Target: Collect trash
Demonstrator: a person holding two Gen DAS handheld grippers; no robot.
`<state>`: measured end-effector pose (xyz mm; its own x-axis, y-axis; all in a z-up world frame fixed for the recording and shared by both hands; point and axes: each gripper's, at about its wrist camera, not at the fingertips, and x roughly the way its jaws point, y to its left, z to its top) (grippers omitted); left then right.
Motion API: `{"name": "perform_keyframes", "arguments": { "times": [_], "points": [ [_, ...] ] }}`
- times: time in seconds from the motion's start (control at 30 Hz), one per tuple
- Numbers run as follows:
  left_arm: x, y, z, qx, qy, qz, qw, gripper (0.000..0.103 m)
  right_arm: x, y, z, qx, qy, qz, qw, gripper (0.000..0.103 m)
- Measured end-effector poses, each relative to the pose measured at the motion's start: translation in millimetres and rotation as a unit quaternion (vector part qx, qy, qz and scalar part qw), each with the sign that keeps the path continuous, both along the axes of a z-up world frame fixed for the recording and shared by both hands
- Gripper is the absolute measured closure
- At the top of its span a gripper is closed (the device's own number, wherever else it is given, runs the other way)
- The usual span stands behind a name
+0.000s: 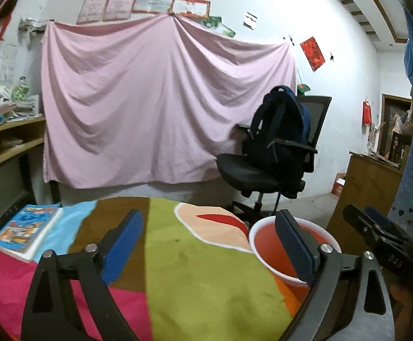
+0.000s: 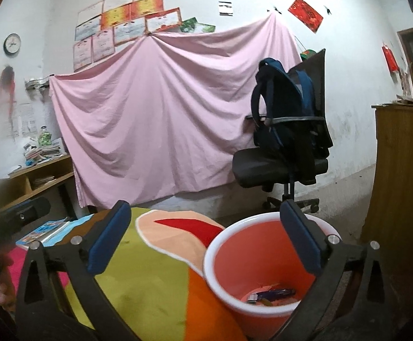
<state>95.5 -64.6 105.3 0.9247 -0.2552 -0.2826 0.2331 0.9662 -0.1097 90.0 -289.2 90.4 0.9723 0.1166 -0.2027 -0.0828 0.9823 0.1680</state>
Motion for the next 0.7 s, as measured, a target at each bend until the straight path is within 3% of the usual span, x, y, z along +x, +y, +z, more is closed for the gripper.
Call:
{"name": "perform_keyframes", "arguments": {
  "times": [0.2, 0.3, 0.7],
  "points": [
    [-35.1, 21.3, -1.9, -0.002, -0.004, 0.008, 1.0, 0.011, -33.8, 20.9, 3.9, -0.008, -0.011, 0.005, 1.0, 0.0],
    [-51.6, 28.7, -5.2, -0.002, -0.004, 0.014, 0.9999, 0.002, -50.7, 29.1, 5.8, -0.011, -0.019, 0.007, 1.0, 0.0],
    [-99.0, 55.0, -28.3, -0.009, -0.003, 0.034, 0.9994, 0.002, -104.1, 53.7, -7.9, -0.017, -0.034, 0.011, 0.999, 0.0]
  ]
}}
